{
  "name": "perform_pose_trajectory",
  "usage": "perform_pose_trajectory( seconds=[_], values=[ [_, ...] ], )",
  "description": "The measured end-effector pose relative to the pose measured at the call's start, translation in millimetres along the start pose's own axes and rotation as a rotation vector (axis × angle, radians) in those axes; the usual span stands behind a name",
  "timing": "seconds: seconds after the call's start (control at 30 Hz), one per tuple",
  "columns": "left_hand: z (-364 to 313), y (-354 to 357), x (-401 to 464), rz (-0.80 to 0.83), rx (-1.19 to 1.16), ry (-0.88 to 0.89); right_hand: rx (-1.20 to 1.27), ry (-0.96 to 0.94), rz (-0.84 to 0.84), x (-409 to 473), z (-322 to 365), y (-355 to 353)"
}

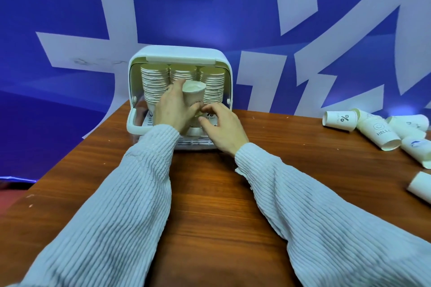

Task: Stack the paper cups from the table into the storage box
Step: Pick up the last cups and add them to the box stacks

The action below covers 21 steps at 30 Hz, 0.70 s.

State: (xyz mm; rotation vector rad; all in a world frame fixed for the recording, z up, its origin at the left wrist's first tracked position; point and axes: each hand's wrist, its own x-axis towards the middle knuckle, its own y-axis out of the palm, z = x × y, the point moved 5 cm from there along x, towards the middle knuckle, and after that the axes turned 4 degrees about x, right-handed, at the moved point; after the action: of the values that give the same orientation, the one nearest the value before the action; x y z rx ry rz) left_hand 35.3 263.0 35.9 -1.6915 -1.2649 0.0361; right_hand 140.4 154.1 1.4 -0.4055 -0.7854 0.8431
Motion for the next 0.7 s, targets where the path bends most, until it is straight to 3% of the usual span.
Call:
perform_pose_trajectory(
  seconds=[0.1,0.33,0.5,0.7],
  values=[
    [4.0,10.0,-7.4,0.151,0.158,-0.004,0.010,0.007,-0.050,-1.8,-1.5,-3.9],
    [11.2,27.0,-22.4,0.216,0.495,0.095,0.038,0.020,-0.081,-8.0,-1.0,-11.9],
    [-27.5,27.9,-36.7,0.032,0.364,0.241,0.047,0.048,-0.075,-21.3,-8.8,-30.7],
    [-101.9,69.4,-61.3,0.132,0.114,0.404,0.000,0.166,-0.108,-54.0,-42.9,-81.9]
  ],
)
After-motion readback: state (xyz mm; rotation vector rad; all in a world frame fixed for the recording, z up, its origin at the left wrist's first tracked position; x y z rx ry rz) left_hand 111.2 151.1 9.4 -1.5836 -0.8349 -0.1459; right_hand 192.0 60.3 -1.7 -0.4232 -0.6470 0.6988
